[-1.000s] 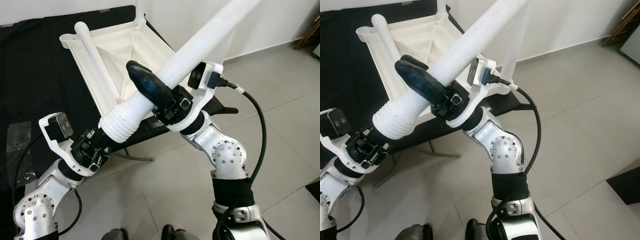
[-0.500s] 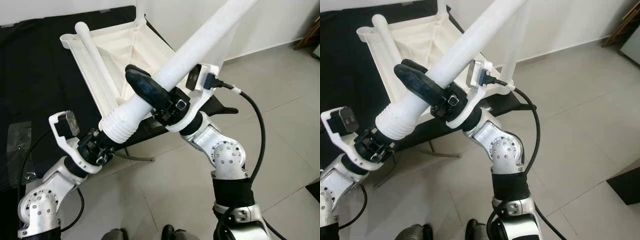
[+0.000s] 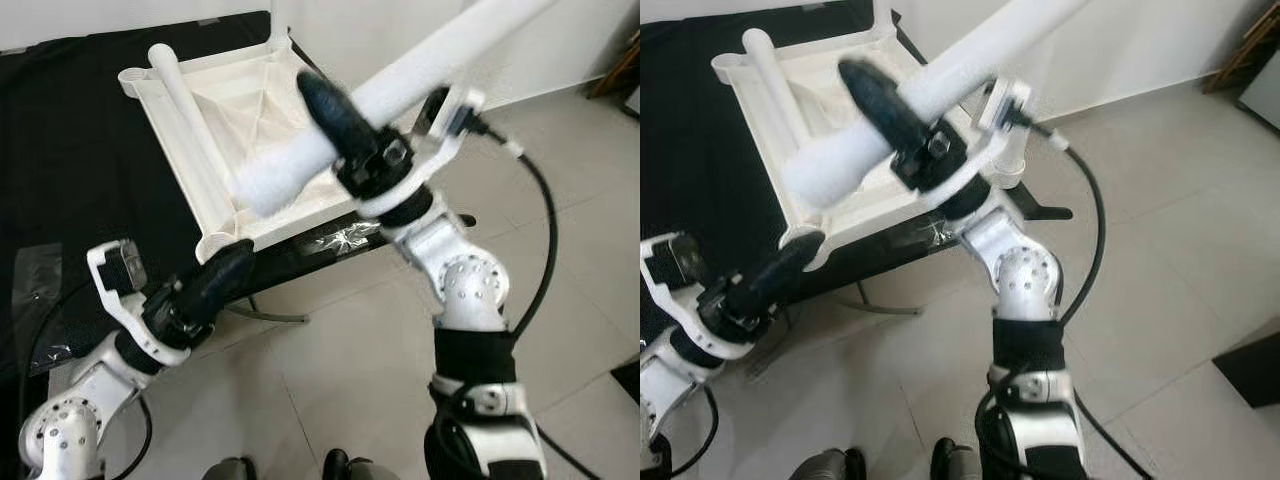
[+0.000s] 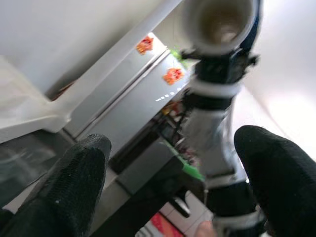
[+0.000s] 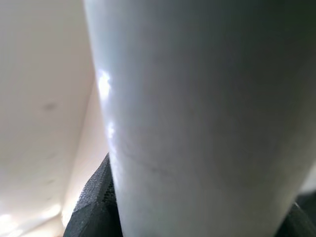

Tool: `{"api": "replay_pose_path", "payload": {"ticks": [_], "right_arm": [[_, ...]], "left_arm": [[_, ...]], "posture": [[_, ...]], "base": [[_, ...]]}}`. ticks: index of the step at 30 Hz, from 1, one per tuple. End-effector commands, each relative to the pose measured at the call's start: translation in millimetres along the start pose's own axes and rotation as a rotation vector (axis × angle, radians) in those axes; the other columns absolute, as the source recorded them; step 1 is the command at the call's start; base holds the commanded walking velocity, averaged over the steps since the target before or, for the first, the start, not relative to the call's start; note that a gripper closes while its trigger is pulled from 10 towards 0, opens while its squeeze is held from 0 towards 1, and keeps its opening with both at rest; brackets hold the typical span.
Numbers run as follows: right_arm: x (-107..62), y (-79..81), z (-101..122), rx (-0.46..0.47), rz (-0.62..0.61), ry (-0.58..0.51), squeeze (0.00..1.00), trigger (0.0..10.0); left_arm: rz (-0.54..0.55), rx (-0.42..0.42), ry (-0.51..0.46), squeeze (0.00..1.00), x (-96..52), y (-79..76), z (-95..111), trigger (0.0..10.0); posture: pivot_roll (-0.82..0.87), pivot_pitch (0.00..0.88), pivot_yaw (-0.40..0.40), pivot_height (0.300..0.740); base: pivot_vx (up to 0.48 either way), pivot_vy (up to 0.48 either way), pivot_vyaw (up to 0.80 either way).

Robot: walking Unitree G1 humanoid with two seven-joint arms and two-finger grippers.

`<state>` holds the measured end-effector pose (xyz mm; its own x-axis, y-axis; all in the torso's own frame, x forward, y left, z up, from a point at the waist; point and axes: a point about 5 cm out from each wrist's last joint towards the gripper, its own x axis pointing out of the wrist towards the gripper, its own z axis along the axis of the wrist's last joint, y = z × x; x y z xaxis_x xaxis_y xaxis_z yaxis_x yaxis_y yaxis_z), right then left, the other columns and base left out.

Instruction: Building children table

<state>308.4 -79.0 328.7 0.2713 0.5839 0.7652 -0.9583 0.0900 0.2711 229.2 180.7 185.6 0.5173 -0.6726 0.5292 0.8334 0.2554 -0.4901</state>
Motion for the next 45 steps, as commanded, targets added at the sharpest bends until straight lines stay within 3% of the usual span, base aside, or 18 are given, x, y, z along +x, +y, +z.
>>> {"api": "replay_pose_path", "payload": {"ticks": [1,4,5,6,7,8,9,13,14,15,18,20,21,24,35,40,45], "right_arm": [[0.4,4.0,4.8,-0.025,0.01,-0.016,0.0,0.0],[1.8,7.3,7.0,-0.094,0.018,0.025,0.0,0.0],[1.1,7.0,2.4,-0.163,0.003,0.091,0.0,2.2],[-0.7,5.7,-3.7,-0.224,-0.012,0.154,0.0,9.4],[-0.7,5.7,-3.7,-0.224,-0.012,0.154,0.0,9.4],[-4.7,2.8,-12.9,-0.28,-0.035,0.229,0.0,10.0],[-9.9,-0.5,-22.3,-0.311,-0.059,0.294,0.0,10.0],[-21.7,-8.7,-38.4,-0.355,-0.118,0.396,0.0,10.0],[-31.7,-13.7,-46.8,-0.411,-0.161,0.456,0.0,10.0],[-34.7,-14.8,-48.2,-0.429,-0.175,0.47,0.0,10.0],[-36.8,-15.4,-48.9,-0.44,-0.185,0.48,0.0,10.0],[-40.7,-17.4,-47.7,-0.454,-0.224,0.478,0.0,10.0],[-40.7,-17.4,-47.7,-0.454,-0.224,0.478,0.0,10.0],[-46.6,-21.2,-45.6,-0.487,-0.271,0.485,0.0,10.0],[-56.6,-33.3,-49.4,-0.592,-0.359,0.544,0.0,10.0],[-60.7,-39.3,-41.1,-0.579,-0.419,0.466,0.0,10.0],[-60.8,-38.1,-40.6,-0.592,-0.406,0.473,0.0,10.0]], "left_arm": [[0.03,0.017,0.011,1.0,-8.0,2.0,1.3,10.0],[0.069,0.05,0.02,1.0,-13.2,4.0,3.4,10.0],[0.116,0.086,0.028,1.0,-14.8,7.6,5.3,10.0],[0.166,0.128,0.044,1.0,-14.8,11.6,6.2,10.0],[0.166,0.128,0.044,1.0,-14.8,11.6,6.2,10.0],[0.252,0.199,0.061,0.0,-13.0,19.4,7.6,10.0],[0.346,0.254,0.076,0.0,-10.6,27.9,8.8,10.0],[0.473,0.331,0.053,0.0,-4.2,38.8,12.9,10.0],[0.594,0.44,0.045,0.0,4.8,44.9,16.2,10.0],[0.655,0.477,0.048,0.0,8.8,47.8,17.0,10.0],[0.695,0.524,0.052,0.0,11.9,49.1,18.2,10.0],[0.715,0.619,0.069,0.0,21.5,45.8,17.1,10.0],[0.715,0.619,0.069,0.0,21.5,45.8,17.1,10.0],[0.717,0.733,0.1,0.0,32.4,40.8,11.1,10.0],[0.783,0.875,0.118,0.0,41.9,44.1,-2.0,10.0],[0.857,0.887,0.088,0.0,38.6,45.5,-7.7,10.0],[0.864,0.885,0.085,0.0,39.1,44.8,-11.6,10.0]], "posture": [[0.05,0.182,-0.069,0.74],[0.05,0.182,-0.069,0.74],[0.05,0.178,-0.075,0.74],[0.05,0.178,-0.079,0.74],[0.05,0.178,-0.079,0.74],[0.04,0.178,-0.083,0.74],[0.04,0.178,-0.083,0.74],[0.04,0.177,-0.083,0.74],[0.03,0.188,-0.075,0.74],[0.02,0.19,-0.075,0.74],[0.02,0.191,-0.075,0.74],[0.02,0.193,-0.076,0.74],[0.02,0.193,-0.076,0.74],[0.01,0.197,-0.075,0.74],[0.01,0.199,-0.07,0.74],[0.01,0.197,-0.071,0.74],[0.02,0.197,-0.072,0.74]], "base": [[0.0,0.0,0.0],[0.0,0.0,0.0],[0.0,0.0,0.0],[0.0,0.0,0.0],[0.0,0.0,0.0],[0.0,0.0,0.0],[0.0,0.0,0.0],[0.0,0.0,0.0],[0.0,0.0,0.0],[0.0,0.0,0.0],[0.0,0.0,0.0],[0.0,0.0,0.0],[0.0,0.0,0.0],[0.0,0.0,0.0],[0.0,0.0,0.0],[0.0,0.0,0.16],[0.0,0.0,0.8]]}}
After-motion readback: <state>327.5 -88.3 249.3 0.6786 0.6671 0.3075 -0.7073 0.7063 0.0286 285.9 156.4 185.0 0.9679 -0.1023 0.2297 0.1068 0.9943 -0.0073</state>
